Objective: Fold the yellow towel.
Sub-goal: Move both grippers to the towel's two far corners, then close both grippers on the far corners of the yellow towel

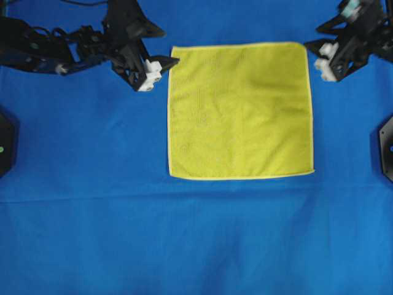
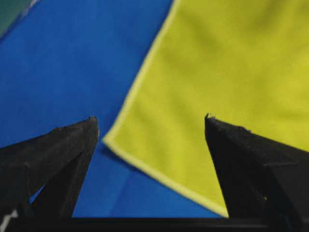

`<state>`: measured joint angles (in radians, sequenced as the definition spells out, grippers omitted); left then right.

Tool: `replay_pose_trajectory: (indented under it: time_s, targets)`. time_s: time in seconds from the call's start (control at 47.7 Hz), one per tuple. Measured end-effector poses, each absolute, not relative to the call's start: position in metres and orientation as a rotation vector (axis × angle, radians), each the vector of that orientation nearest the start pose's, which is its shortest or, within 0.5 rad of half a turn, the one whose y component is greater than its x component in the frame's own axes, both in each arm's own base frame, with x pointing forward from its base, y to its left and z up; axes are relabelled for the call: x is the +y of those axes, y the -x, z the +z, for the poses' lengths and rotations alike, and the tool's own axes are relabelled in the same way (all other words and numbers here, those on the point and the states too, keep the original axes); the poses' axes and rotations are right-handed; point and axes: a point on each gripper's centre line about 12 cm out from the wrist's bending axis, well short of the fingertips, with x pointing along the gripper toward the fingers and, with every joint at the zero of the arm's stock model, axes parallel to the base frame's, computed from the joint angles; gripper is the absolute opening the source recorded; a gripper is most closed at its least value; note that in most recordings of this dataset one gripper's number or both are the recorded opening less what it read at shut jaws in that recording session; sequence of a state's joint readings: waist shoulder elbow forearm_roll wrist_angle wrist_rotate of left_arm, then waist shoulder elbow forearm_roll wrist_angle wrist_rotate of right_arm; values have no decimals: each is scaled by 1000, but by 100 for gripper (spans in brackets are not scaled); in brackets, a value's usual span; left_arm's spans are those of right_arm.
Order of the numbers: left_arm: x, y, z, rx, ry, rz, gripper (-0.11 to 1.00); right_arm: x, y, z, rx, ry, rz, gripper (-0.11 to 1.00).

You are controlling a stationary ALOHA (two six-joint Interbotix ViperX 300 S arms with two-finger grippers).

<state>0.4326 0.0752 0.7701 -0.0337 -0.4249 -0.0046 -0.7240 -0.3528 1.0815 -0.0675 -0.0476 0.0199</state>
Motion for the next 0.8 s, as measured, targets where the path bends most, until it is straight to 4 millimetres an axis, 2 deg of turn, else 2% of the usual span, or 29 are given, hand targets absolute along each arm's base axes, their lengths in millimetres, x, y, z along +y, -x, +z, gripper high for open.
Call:
replay_pose_trajectory:
  time_s: [0.168, 0.356, 0.628, 0.712, 0.775, 0.796]
  targets:
    - [183, -359, 125, 452, 140, 481, 85, -191, -208, 130, 722, -217, -678, 58]
    - [192, -369, 98, 502, 151, 488, 85, -201, -215, 109, 763, -238, -678, 58]
    - [198, -374, 86, 520, 157, 494, 82, -211, -215, 89, 785, -263, -697, 56]
    - [199, -373, 85, 528, 155, 495, 73, -211, -215, 89, 783, -260, -695, 46]
    - [198, -372, 83, 547, 157, 493, 57, -211, -215, 90, 781, -260, -696, 30]
    - [198, -371, 83, 555, 156, 492, 52, -211, -215, 90, 780, -259, -696, 22]
